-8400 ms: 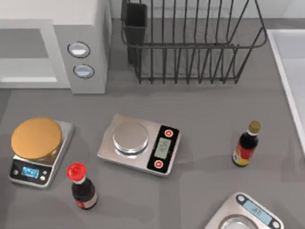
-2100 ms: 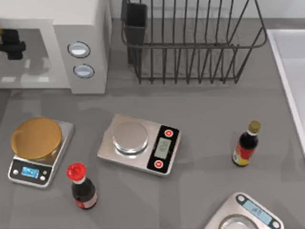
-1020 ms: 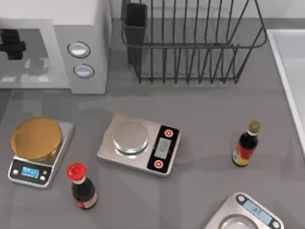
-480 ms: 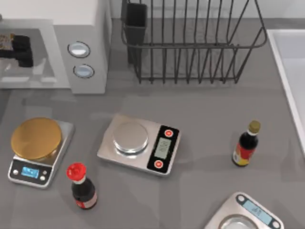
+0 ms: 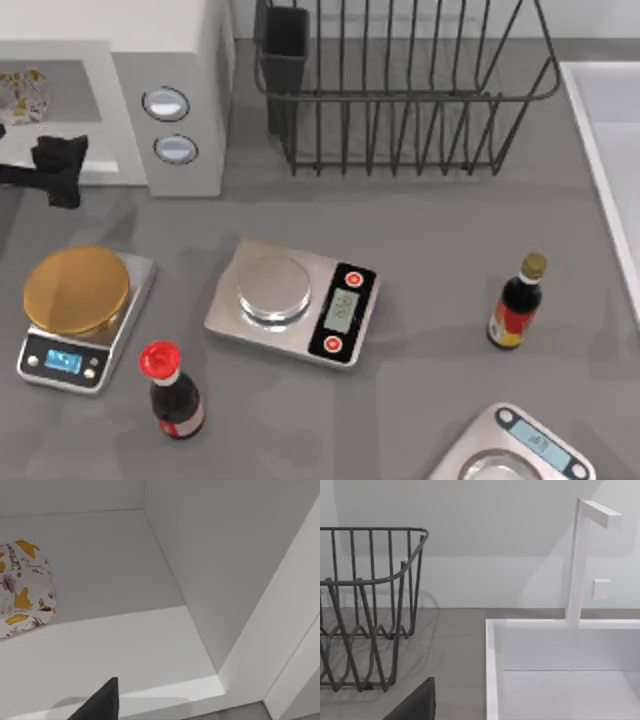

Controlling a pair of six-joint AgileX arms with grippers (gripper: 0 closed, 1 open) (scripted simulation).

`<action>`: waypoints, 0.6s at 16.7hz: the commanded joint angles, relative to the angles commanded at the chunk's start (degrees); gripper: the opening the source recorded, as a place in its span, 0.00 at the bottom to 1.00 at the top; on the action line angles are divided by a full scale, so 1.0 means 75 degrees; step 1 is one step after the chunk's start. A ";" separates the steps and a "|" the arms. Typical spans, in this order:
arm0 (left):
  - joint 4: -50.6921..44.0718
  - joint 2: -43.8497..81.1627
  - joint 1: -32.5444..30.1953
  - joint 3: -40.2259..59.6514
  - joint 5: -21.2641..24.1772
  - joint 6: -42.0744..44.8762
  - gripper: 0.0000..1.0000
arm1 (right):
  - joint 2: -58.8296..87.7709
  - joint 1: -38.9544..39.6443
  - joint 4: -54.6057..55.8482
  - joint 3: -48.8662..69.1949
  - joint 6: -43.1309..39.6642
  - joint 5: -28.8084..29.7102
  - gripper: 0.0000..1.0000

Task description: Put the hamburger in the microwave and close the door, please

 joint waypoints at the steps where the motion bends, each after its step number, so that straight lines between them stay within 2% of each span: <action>1: 0.0022 -0.0215 0.0056 -0.0266 0.0042 -0.0007 1.00 | 0.0000 0.0000 0.0000 0.0000 0.0000 0.0000 1.00; 5: 0.0120 -0.1536 0.0563 -0.1632 -0.0095 0.0034 1.00 | 0.0000 0.0000 0.0000 0.0000 0.0000 0.0000 1.00; 10: 0.0357 -0.2852 0.1513 -0.2915 -0.0806 0.0388 1.00 | 0.0000 0.0000 0.0000 0.0000 0.0000 0.0000 1.00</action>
